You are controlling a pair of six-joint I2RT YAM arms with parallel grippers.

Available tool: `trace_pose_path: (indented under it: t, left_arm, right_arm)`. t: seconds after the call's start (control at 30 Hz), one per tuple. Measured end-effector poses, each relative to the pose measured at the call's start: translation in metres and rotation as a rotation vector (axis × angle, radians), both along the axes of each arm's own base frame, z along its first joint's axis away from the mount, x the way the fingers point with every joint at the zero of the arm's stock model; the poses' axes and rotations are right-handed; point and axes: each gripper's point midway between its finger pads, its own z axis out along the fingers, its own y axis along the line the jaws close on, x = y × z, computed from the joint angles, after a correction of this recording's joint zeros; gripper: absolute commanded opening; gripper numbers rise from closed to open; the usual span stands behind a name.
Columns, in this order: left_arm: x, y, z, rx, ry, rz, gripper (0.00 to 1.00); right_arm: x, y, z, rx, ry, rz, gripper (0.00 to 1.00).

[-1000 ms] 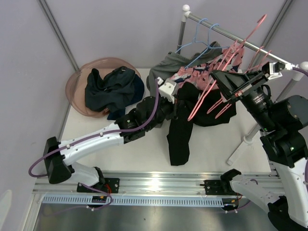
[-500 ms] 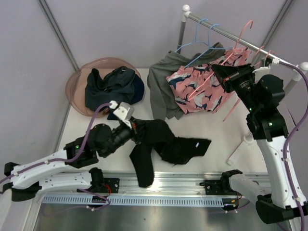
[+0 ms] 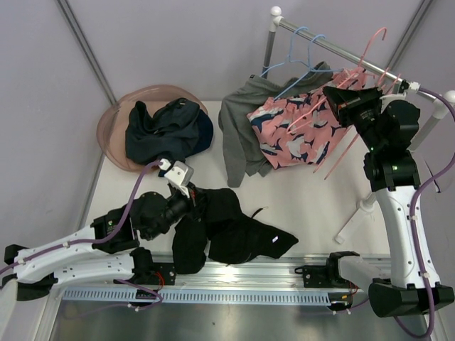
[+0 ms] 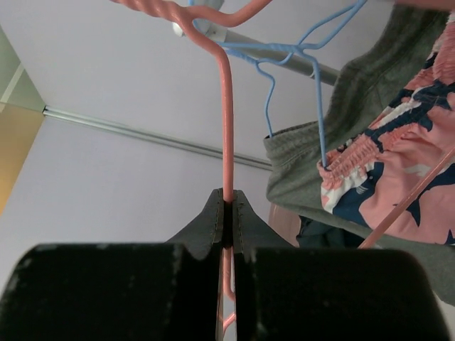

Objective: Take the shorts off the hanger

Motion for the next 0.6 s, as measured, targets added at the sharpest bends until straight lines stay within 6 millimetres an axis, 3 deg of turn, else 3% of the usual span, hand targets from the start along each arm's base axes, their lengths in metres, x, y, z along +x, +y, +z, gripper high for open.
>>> trace_pose_path:
  t: [0.4, 0.43, 0.5, 0.53, 0.6]
  left_arm:
    - [-0.002, 0.004, 0.003, 0.001, 0.008, 0.001, 0.0]
    - [-0.002, 0.005, 0.005, 0.0, 0.007, 0.001, 0.0]
    - [-0.002, 0.007, 0.009, -0.001, 0.004, 0.006, 0.0]
    - [-0.002, 0.008, 0.012, -0.001, 0.002, 0.009, 0.0]
    - [0.001, 0.012, 0.022, 0.003, -0.012, 0.028, 0.0]
  right_arm:
    - [0.023, 0.0, -0.053, 0.027, 0.117, 0.011, 0.0]
    - [0.023, 0.0, -0.054, 0.027, 0.119, 0.011, 0.04]
    - [0.02, 0.0, -0.054, 0.028, 0.12, 0.012, 0.2]
    - [0.019, -0.001, -0.054, 0.029, 0.12, 0.012, 0.46]
    - [0.013, -0.001, -0.05, 0.035, 0.11, 0.014, 0.68]
